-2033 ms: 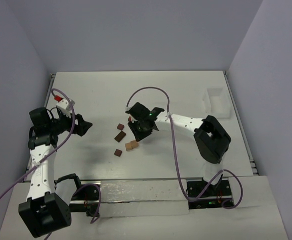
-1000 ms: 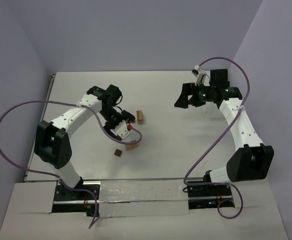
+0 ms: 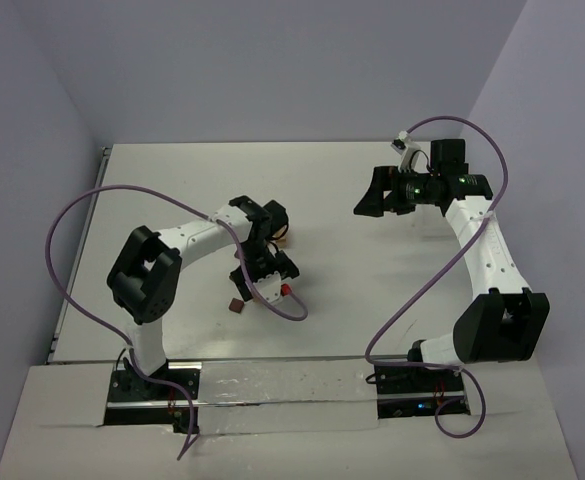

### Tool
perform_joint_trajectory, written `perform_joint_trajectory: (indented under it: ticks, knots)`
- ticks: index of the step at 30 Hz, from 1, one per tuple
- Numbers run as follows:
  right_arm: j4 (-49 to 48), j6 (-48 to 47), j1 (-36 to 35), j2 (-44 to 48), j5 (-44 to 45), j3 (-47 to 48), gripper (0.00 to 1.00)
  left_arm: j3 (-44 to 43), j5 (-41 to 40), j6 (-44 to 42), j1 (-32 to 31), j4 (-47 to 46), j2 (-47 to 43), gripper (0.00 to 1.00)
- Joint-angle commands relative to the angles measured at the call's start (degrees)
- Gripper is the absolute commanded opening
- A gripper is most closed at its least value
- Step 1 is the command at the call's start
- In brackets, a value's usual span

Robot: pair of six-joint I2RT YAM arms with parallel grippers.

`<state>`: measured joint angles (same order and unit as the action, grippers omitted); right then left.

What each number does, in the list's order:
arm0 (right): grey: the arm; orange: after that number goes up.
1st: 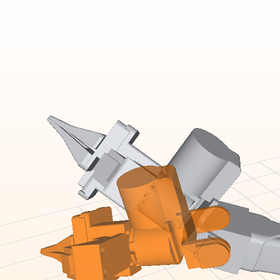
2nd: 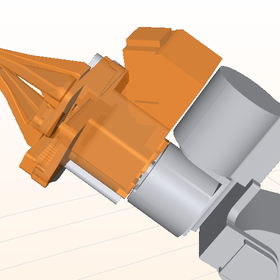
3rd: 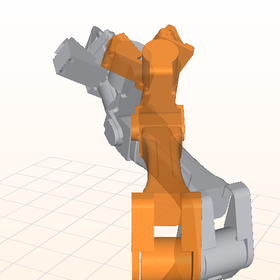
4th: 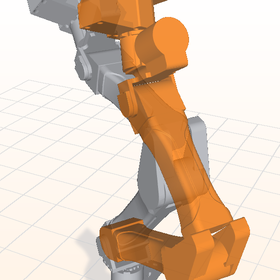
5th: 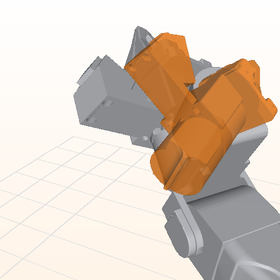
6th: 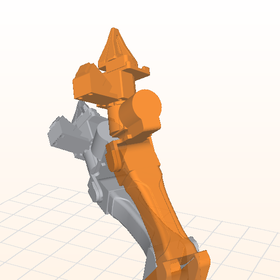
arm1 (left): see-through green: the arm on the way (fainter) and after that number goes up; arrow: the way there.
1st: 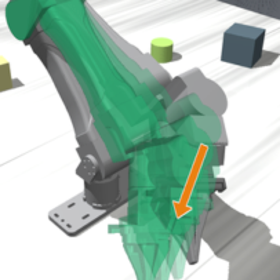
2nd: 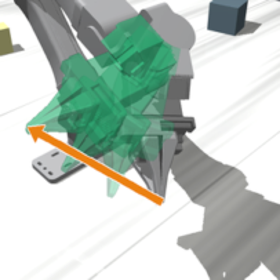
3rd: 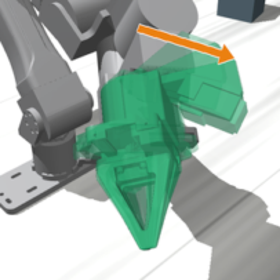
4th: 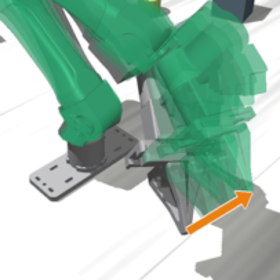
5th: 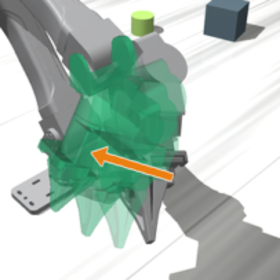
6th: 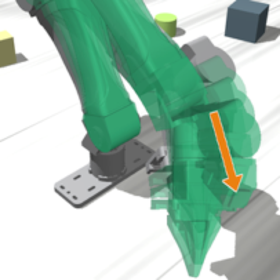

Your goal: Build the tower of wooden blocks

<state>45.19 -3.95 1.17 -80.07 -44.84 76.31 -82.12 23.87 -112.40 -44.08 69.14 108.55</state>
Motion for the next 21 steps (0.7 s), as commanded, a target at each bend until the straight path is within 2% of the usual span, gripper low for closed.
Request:
perform_joint_trajectory:
  ticks: [1, 21]
  knots:
    - [0.6, -0.19, 0.5, 0.62, -1.91, -0.38, 1.0, 0.73, -0.4, -13.28, -0.66, -1.29, -0.62, 0.99]
    - [0.87, -0.28, 0.59, 0.53, -3.06, -0.9, 1.0, 3.19, -2.5, -15.13, -0.66, -4.72, 0.25, 0.99]
